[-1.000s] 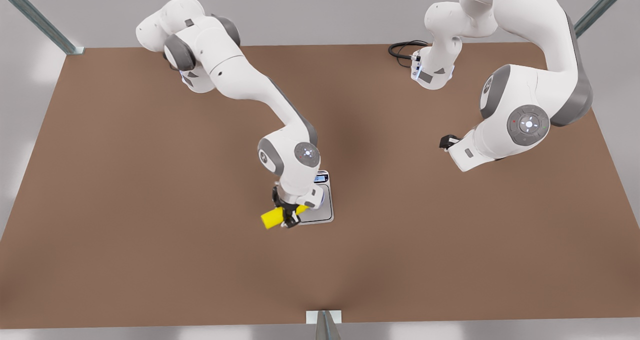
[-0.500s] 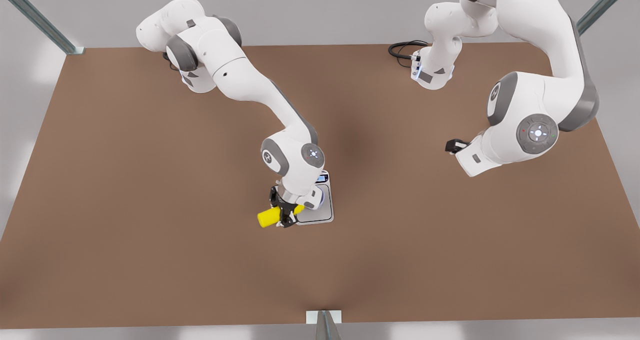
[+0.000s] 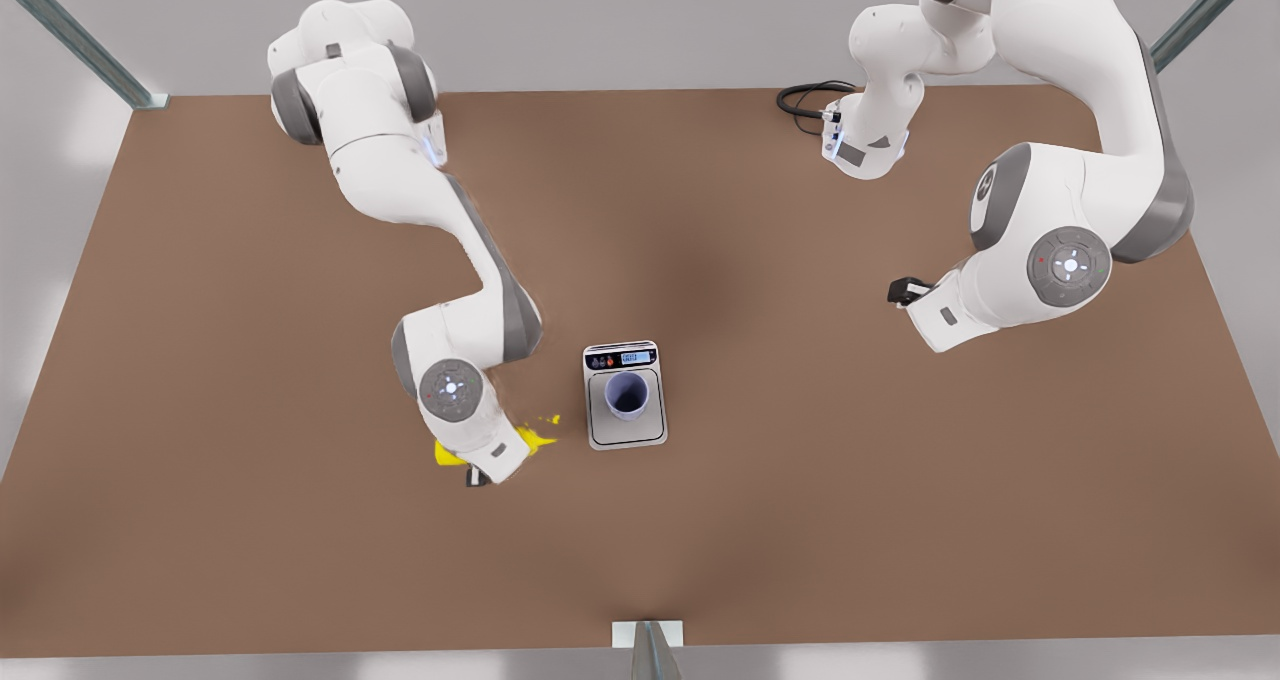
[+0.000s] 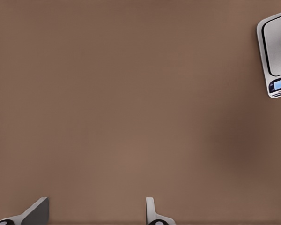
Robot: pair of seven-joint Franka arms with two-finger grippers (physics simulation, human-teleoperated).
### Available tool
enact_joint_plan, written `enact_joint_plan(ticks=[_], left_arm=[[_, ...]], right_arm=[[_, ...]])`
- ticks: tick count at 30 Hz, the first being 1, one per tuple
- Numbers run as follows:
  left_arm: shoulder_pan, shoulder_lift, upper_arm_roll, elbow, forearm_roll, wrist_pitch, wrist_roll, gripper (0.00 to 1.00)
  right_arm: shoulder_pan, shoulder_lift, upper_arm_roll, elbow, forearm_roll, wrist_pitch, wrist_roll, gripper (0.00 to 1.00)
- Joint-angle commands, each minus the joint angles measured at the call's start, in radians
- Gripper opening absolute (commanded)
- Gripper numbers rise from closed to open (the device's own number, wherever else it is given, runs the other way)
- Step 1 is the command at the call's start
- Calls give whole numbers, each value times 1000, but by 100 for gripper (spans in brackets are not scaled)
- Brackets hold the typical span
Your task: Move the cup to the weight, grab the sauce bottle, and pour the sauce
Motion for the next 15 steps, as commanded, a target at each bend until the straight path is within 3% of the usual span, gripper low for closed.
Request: enact_joint_plan(ticks=[1,4,7,15], left_arm=[[-1,-1,-1,2,1,-3,1,100],[-1,-6,-1,3,1,-60,1,100],[-4,-3,-1,3,4,-55,1,100],[-6,-3,-3,5,4,-54,0,100]], right_arm=[[-108,-6,0,-4,338,-164,-303,55],[-263,22,0,-74,659,-275,-519,55],[-299,19,2,-258,918,-325,-679,55],[-340,39,2,-313,1165,-342,-1070,55]])
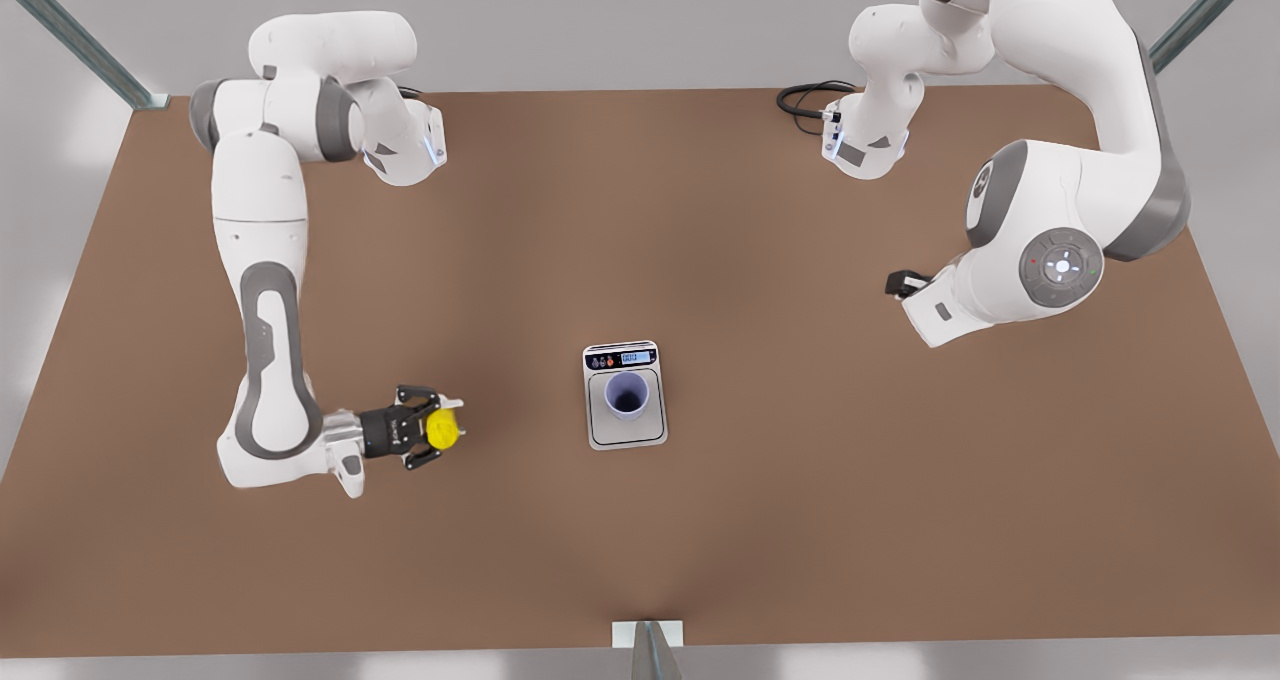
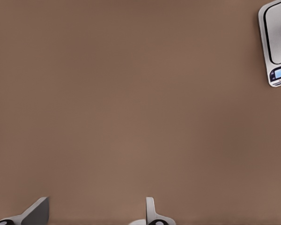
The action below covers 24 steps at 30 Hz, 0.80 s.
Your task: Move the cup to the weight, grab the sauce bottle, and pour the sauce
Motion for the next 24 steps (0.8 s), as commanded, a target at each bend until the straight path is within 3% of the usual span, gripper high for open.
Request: enact_joint_plan(ticks=[1,11,24], left_arm=[[2,-1,0,2,2,-4,-1,100],[6,0,-7,1,-10,42,1,100],[8,0,-7,1,-49,68,1,100]], right_arm=[[-14,10,0,1,120,-37,-638,55],[-29,181,11,31,360,-38,-707,55],[-32,208,6,37,342,35,-830,55]])
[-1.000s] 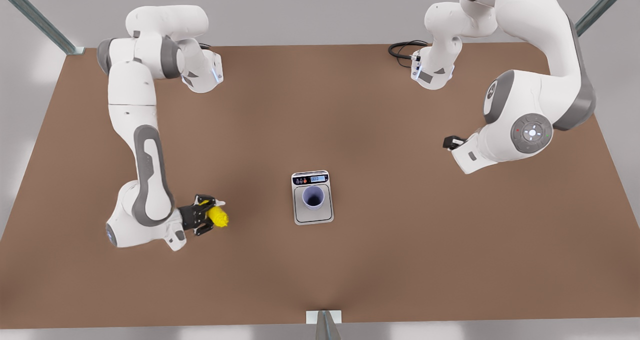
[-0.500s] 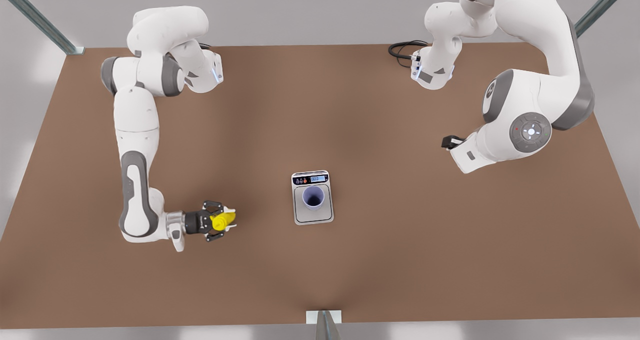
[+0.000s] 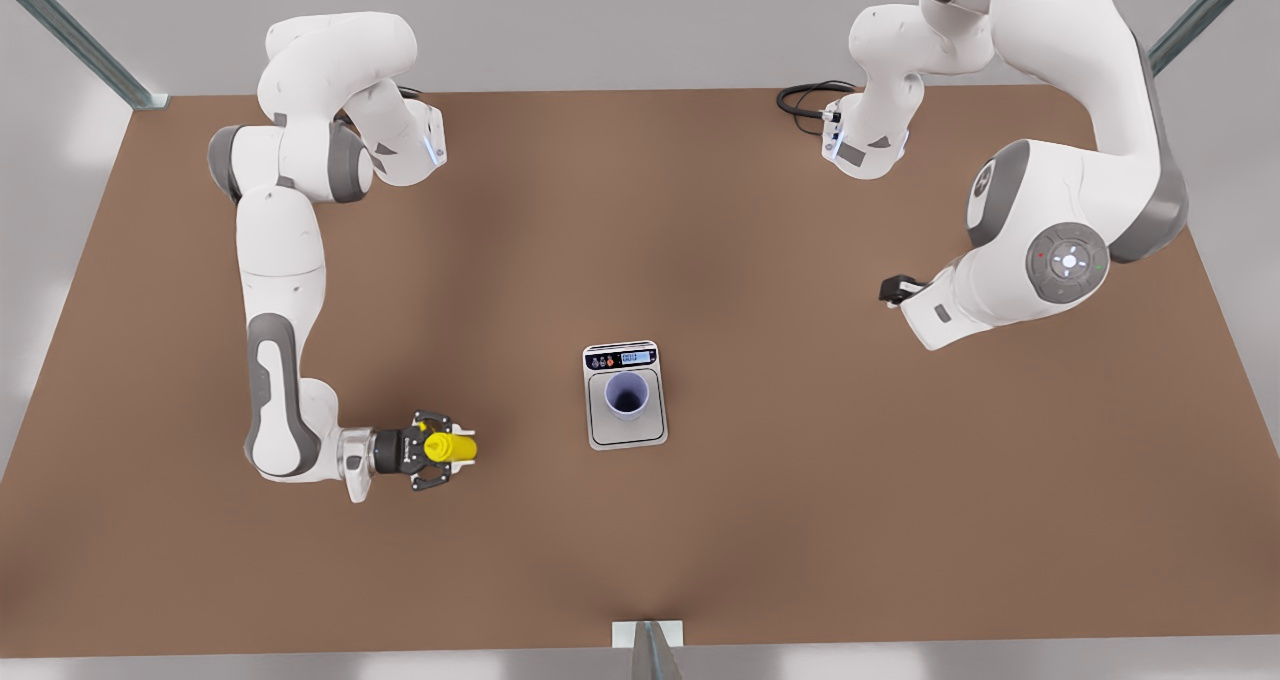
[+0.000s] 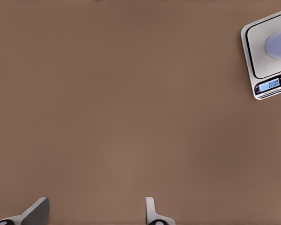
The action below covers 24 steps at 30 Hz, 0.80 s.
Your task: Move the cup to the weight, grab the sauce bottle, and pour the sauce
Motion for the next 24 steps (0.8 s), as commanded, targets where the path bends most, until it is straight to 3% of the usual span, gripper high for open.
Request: enact_joint_plan(ticks=[1,11,12,13,24], left_arm=[[3,-1,0,0,-11,6,1,100],[3,-3,0,-1,-5,-3,1,100],[3,-3,0,-1,-5,-4,1,100],[1,-3,0,-1,-5,-3,1,100],[-6,-4,-2,0,-4,-3,-1,100]], right_arm=[[2,4,0,-1,-9,30,-262,55],[25,19,3,-9,-9,39,-275,55],[25,19,3,-9,-11,39,-273,70],[25,19,3,-10,-11,39,-270,100],[3,21,3,-10,-18,24,-278,100]])
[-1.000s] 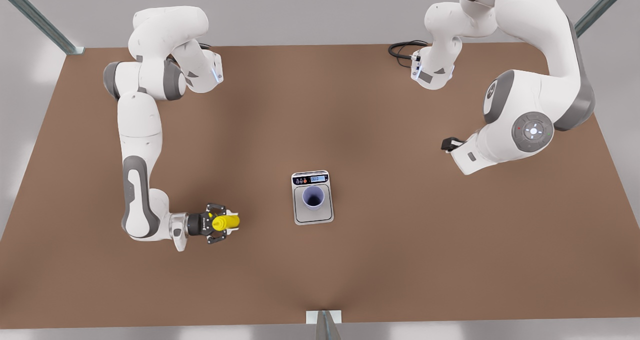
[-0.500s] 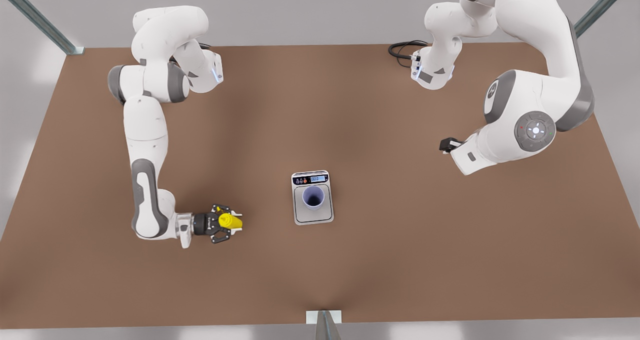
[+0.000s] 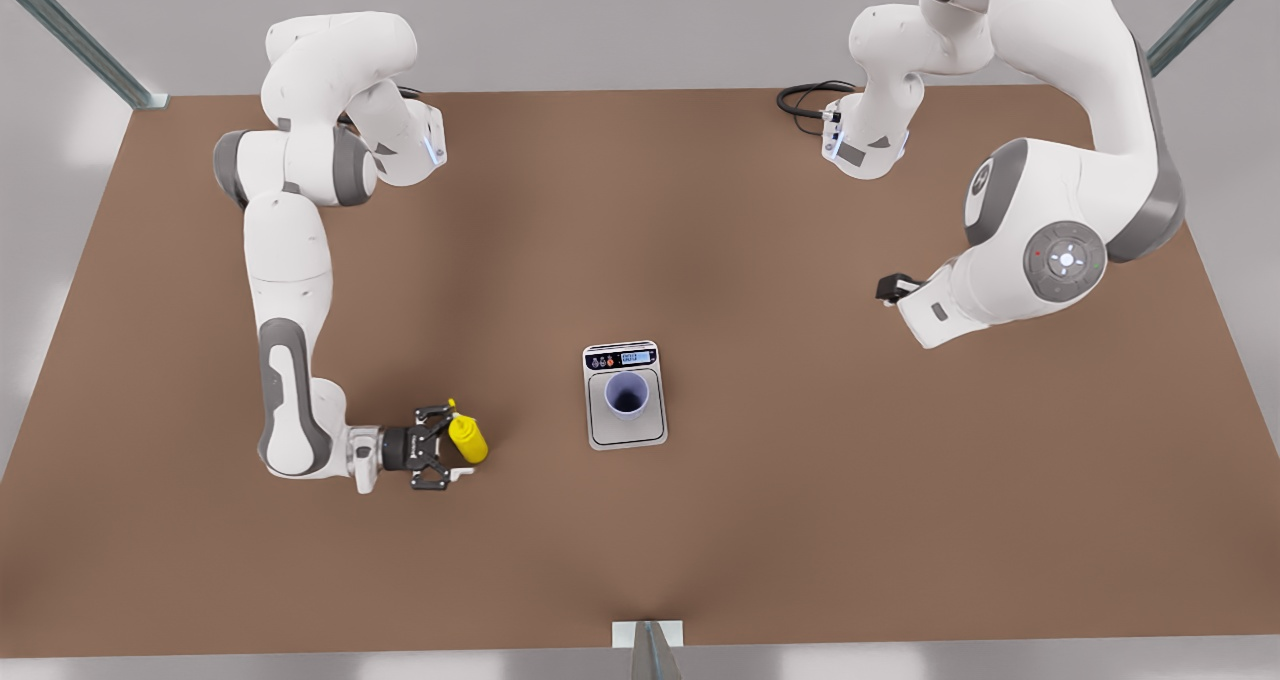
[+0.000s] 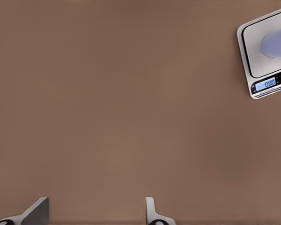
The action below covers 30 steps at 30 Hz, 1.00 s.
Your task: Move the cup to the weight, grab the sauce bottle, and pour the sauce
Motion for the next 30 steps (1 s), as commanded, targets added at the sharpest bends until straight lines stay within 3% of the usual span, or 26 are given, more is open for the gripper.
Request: enact_joint_plan(ticks=[1,18,27,28,30], left_arm=[[0,-1,0,1,1,-1,-1,100],[-2,-1,-7,1,2,-1,-1,100],[0,-1,-8,1,2,4,-13,100],[0,-1,-8,1,2,4,-15,100],[0,-1,-8,1,2,4,-15,100]], right_arm=[[-3,-1,1,0,-2,-6,-75,100],[-60,0,0,0,-31,-58,-93,100],[-206,16,0,8,-169,-159,-119,100],[-217,6,-25,29,-219,-164,-95,100],[-215,-33,-106,120,-478,-165,360,100]])
